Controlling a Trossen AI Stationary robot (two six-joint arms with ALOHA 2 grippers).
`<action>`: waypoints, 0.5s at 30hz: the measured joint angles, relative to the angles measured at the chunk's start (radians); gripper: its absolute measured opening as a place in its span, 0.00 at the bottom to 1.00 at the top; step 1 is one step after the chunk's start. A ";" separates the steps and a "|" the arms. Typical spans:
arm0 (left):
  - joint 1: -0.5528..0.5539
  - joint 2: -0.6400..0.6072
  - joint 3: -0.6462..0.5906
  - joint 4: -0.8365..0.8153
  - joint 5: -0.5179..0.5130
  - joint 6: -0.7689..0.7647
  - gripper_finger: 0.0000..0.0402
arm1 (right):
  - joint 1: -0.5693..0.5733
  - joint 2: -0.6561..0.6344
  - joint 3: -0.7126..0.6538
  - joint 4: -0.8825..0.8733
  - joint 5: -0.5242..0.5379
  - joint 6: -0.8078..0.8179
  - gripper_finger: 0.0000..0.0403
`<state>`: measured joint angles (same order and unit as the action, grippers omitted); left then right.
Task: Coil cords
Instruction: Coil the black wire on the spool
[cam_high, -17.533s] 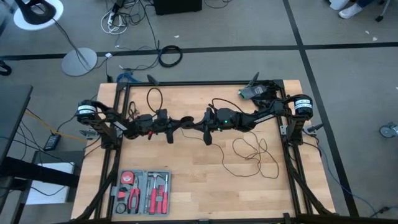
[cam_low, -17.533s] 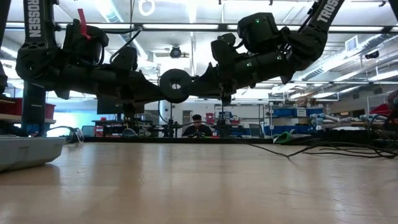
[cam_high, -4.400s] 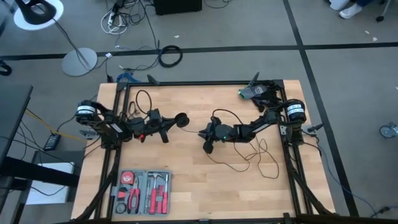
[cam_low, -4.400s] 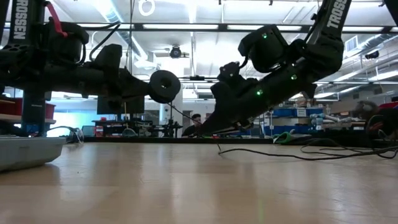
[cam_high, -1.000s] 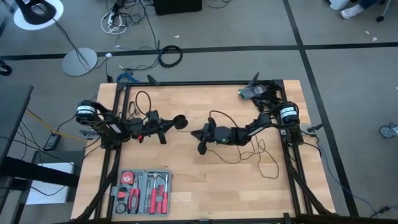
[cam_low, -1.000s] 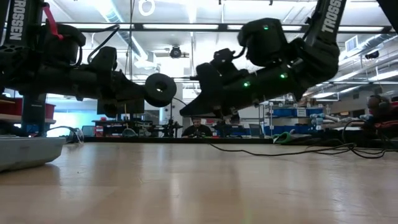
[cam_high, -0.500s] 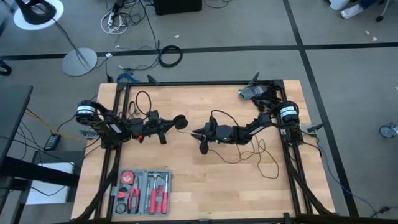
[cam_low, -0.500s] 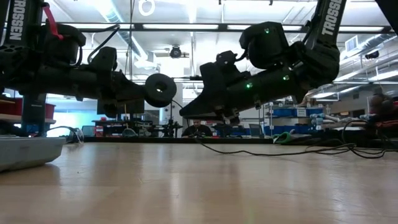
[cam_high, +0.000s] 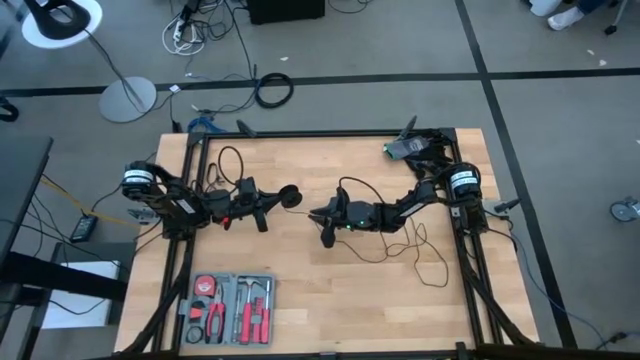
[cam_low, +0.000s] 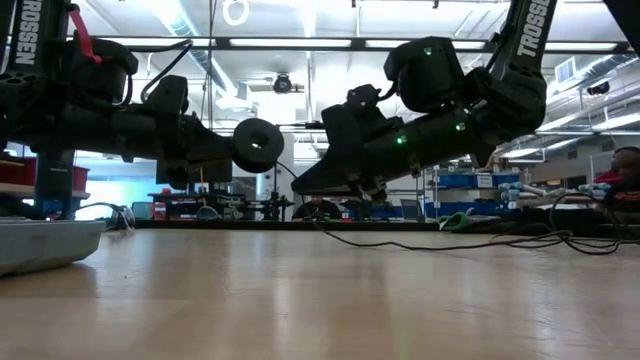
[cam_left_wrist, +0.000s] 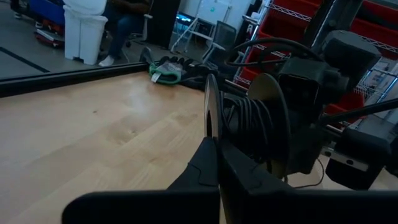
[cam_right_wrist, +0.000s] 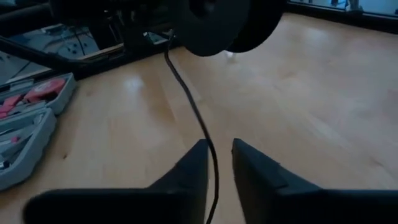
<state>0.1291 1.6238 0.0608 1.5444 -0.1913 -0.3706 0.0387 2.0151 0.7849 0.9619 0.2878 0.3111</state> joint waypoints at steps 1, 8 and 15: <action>0.000 0.000 0.000 0.000 0.000 0.000 0.00 | -0.001 0.000 0.000 -0.006 0.000 0.000 0.12; 0.000 0.000 0.000 0.004 0.044 0.024 0.00 | -0.049 0.000 0.000 -0.105 -0.007 0.060 0.01; 0.000 0.000 0.000 -0.028 0.046 0.050 0.00 | -0.111 -0.099 0.000 -0.144 -0.027 0.049 0.00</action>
<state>0.1287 1.6241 0.0612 1.5160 -0.1450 -0.3208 -0.0719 1.9165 0.7849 0.8182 0.2607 0.3601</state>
